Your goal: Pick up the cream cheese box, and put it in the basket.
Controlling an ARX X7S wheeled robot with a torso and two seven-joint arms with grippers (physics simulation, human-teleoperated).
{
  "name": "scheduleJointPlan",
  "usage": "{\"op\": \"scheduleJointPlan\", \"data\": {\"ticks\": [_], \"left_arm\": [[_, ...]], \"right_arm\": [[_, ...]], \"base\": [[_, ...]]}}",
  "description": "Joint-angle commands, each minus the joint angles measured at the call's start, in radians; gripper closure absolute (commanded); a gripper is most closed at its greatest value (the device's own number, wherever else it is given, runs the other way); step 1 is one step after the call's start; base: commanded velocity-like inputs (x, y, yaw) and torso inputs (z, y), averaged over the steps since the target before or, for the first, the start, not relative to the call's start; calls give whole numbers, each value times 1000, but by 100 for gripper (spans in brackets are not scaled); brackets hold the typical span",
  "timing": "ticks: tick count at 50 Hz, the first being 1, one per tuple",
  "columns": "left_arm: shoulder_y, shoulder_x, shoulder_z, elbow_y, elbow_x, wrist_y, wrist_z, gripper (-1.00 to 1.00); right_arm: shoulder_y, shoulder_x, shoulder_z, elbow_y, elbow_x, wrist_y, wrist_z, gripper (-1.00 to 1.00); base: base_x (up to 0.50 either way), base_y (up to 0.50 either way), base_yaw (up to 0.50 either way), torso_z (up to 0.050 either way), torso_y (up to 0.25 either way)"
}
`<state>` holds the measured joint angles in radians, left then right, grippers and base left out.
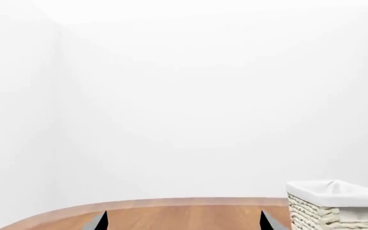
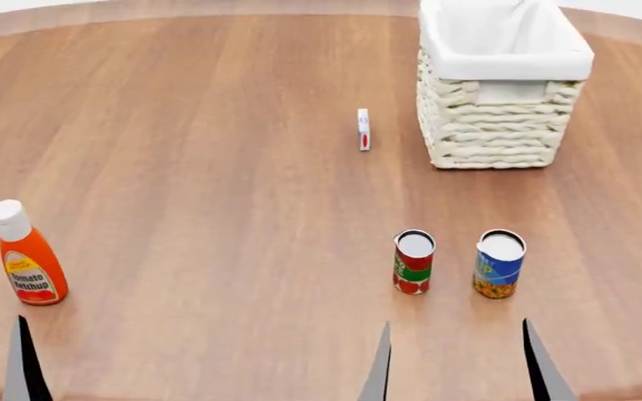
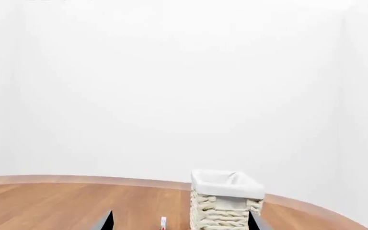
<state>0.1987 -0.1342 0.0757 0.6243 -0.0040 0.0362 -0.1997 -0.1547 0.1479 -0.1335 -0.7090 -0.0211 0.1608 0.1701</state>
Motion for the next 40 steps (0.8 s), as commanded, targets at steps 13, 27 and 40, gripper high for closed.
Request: {"op": "scheduleJointPlan", "data": {"ticks": [13,27,40], "left_arm": [[6,-25,30,4,12,11,-28,-100],[4,-37,40,8,8,7,-42,-100],[6,-49,46,10,3,6,-53,-100]], "right_arm": [[7,20,-14,12,7,-1,27,-100],[18,33,-43,12,-25,27,42,-100],[16,41,-45,11,-15,25,54,-100]], "base": [[0,206,0,0,0],[23,14,0,0,0],[316,0,0,0,0]]}}
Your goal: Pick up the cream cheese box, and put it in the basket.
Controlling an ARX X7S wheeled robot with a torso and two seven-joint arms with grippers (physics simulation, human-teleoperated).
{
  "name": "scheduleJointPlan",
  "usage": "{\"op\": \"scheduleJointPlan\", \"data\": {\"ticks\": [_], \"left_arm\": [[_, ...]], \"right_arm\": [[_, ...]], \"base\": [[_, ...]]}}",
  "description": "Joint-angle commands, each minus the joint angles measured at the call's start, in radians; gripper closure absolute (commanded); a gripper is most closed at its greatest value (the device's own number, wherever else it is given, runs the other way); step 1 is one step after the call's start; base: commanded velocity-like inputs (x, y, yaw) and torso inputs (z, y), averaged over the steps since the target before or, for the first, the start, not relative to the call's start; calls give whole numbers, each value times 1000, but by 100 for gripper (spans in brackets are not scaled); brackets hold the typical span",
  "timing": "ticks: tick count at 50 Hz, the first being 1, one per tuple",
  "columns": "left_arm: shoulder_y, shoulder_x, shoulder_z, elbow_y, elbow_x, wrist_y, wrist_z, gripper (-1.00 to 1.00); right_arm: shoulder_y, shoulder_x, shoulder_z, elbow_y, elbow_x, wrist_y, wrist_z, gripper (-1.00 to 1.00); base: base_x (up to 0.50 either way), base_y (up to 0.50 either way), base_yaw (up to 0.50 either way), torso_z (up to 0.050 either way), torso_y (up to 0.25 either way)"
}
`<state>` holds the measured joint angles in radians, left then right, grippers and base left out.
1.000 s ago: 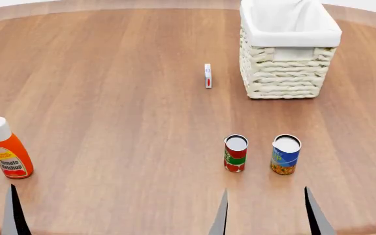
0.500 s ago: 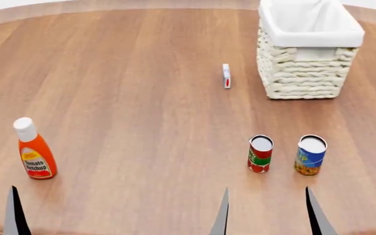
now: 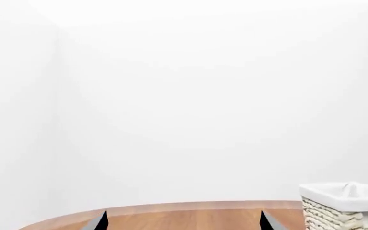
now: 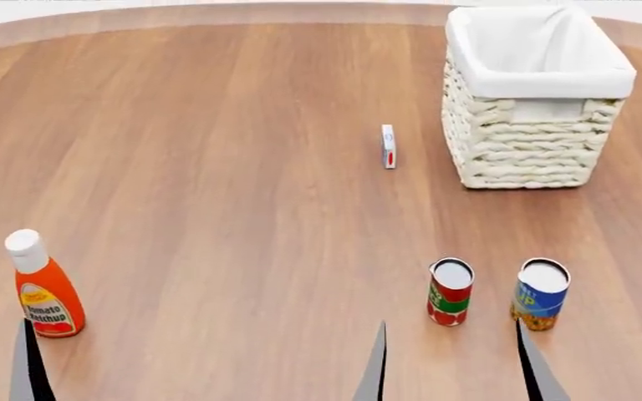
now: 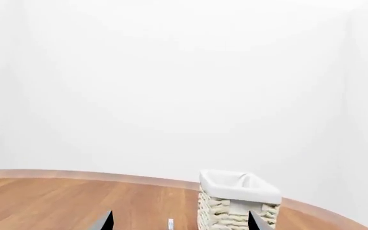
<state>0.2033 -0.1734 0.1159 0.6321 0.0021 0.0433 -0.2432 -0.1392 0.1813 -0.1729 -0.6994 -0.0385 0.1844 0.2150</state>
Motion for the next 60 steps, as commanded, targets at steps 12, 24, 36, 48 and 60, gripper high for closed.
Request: {"op": "scheduleJointPlan", "data": {"ticks": [12,24,36,48,60], "left_arm": [[-2,-19,14,-3,-9,0,-17,-100],[-2,-26,21,-1,-12,-2,-26,-100],[-3,-36,26,-6,-14,2,-34,-100],[-8,-44,32,-10,-17,0,-40,-100],[-8,-50,40,-17,-14,8,-49,-100]], "right_arm": [[5,16,-10,13,10,-6,17,-100],[7,23,-17,18,16,-8,25,-100],[9,31,-21,18,20,-7,33,-100],[14,37,-30,16,23,3,37,-100],[13,44,-35,15,24,-1,47,-100]], "base": [[327,0,0,0,0],[328,0,0,0,0],[328,0,0,0,0],[327,0,0,0,0],[326,0,0,0,1]]}}
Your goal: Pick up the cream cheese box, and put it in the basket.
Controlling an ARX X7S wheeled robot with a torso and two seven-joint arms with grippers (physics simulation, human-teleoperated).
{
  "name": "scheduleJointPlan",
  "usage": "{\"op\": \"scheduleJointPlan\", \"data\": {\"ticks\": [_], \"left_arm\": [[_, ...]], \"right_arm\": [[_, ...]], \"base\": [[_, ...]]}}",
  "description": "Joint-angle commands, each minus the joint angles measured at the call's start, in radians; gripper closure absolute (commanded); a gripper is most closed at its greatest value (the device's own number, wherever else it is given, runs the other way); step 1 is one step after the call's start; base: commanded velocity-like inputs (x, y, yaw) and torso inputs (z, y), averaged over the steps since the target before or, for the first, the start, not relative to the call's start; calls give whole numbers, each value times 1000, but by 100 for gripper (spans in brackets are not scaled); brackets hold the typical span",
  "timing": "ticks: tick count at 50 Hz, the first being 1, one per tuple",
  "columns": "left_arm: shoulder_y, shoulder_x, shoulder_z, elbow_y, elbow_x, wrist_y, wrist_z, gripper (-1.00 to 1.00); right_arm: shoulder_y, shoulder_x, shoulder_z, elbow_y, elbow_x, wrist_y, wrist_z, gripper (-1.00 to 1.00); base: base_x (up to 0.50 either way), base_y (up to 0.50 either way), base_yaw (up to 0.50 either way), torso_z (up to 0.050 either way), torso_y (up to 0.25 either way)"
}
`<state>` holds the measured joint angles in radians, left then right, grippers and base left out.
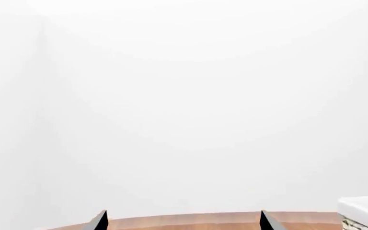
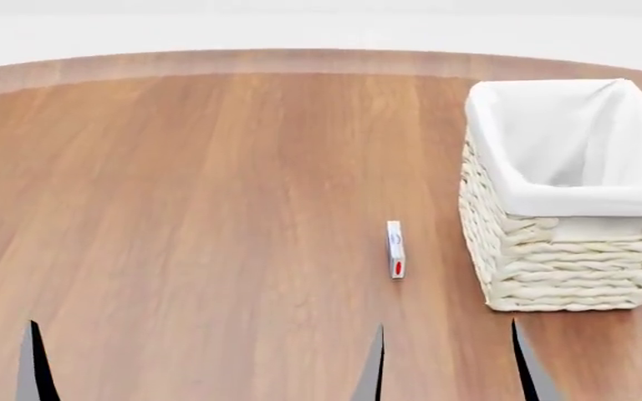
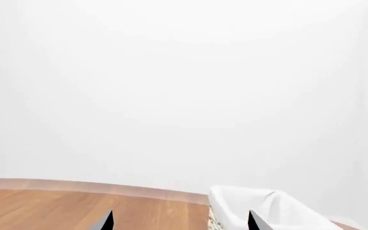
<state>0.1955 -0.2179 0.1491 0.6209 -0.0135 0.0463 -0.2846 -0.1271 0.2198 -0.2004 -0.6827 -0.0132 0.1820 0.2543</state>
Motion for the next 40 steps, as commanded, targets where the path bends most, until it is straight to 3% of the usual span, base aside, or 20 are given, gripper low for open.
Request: {"op": "scheduleJointPlan", "data": {"ticks": [1,40], "left_arm": [[1,-5,10,-3,3,4,-8,-100],[0,-27,27,6,-5,-2,-31,-100]], "right_arm": [[0,6,-10,-1,-1,-1,7,-100],[7,35,-30,0,18,-2,39,-100]], "base": [[324,0,0,0,0],[328,0,0,0,0]]}}
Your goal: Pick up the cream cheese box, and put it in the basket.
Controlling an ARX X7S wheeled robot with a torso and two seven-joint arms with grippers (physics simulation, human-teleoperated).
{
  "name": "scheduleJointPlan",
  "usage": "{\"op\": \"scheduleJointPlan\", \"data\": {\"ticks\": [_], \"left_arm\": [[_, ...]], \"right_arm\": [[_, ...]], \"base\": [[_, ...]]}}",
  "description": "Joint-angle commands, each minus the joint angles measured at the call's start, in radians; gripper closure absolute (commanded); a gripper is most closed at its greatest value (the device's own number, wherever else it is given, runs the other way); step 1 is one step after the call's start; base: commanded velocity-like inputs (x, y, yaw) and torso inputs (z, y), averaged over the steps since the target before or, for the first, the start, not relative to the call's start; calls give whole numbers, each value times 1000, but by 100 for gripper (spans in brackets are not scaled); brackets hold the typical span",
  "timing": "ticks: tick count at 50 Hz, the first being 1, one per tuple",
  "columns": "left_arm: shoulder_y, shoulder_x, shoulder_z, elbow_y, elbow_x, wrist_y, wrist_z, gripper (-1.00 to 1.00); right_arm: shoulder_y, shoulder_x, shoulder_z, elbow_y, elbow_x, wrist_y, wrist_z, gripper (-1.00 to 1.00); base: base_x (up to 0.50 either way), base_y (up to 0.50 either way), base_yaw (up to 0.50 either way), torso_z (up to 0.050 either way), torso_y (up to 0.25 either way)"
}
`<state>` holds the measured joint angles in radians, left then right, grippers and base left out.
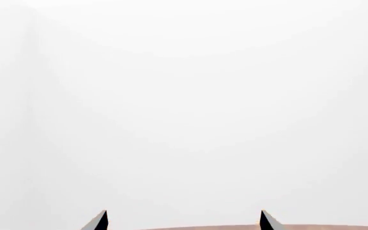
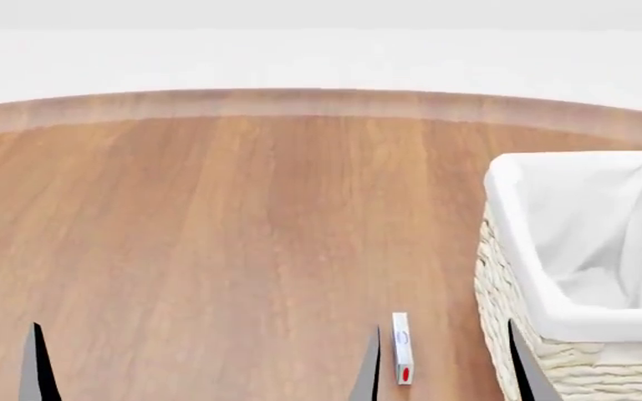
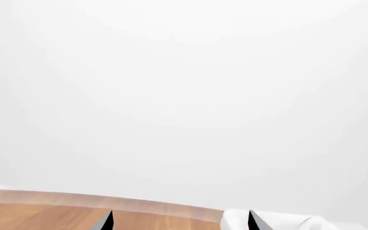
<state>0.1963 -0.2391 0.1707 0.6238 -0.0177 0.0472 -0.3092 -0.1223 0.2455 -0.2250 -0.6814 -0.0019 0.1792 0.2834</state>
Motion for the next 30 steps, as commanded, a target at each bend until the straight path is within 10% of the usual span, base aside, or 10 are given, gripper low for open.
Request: {"op": "scheduleJointPlan", "data": {"ticks": [1,30], "left_arm": [[-1,-6,6,2,0,-3,-6,-100],[-11,-20,11,-12,-16,-5,-19,-100]], "right_arm": [[2,10,-6,2,6,-3,11,-100],[152,-4,-9,-111,60,258,37,-100]], "base": [[328,0,0,0,0],[144,0,0,0,0]]}}
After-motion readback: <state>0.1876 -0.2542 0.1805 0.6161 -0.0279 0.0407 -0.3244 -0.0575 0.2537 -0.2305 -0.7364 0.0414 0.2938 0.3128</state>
